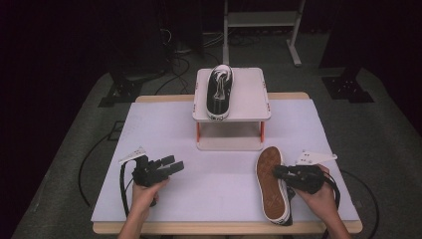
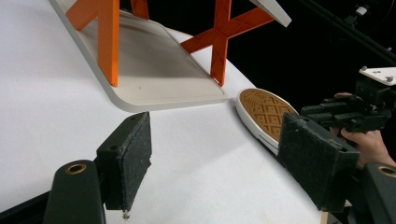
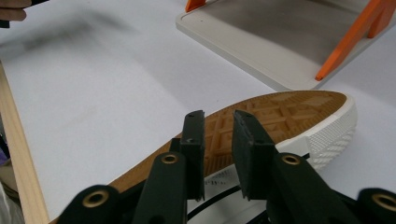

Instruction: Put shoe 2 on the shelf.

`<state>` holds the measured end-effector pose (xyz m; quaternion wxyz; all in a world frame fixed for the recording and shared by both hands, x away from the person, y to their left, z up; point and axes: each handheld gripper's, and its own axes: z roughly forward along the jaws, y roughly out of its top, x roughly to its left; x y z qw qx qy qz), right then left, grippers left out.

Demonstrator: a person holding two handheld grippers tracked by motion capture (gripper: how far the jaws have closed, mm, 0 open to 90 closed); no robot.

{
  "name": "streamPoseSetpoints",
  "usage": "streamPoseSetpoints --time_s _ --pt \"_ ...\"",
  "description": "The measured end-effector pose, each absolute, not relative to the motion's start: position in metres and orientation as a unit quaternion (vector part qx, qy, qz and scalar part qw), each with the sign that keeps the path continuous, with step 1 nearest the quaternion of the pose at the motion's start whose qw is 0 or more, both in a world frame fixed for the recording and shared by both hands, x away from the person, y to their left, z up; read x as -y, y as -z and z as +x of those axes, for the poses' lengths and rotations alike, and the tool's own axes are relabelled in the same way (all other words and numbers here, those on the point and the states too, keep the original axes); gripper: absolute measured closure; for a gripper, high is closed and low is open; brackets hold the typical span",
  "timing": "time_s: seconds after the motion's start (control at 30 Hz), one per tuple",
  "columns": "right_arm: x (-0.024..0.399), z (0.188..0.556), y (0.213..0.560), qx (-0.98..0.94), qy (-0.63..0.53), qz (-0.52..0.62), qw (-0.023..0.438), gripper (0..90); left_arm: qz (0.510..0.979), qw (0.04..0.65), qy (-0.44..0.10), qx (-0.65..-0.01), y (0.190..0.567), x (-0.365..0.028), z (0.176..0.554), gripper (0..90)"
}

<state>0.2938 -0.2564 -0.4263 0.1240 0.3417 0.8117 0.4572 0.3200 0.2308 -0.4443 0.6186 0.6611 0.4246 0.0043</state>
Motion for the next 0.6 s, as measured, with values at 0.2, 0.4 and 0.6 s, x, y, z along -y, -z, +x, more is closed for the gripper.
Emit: streamPoseSetpoints --time_s 0.2,0.4,0.6 --pt "0.264 0.295 0.428 -0.809 -0.46 0.347 0.118 78.9 0.66 0.618 -0.005 -0.428 0.446 -0.235 0.32 25.2" --pt "0.273 0.296 0.43 -0.805 -0.463 0.352 0.114 82.0 0.659 0.618 -0.006 -0.428 0.447 -0.235 0.319 24.7" --pt "0.284 0.296 0.433 -0.799 -0.468 0.363 0.108 84.3 0.66 0.616 -0.006 -0.43 0.447 -0.236 0.318 24.5"
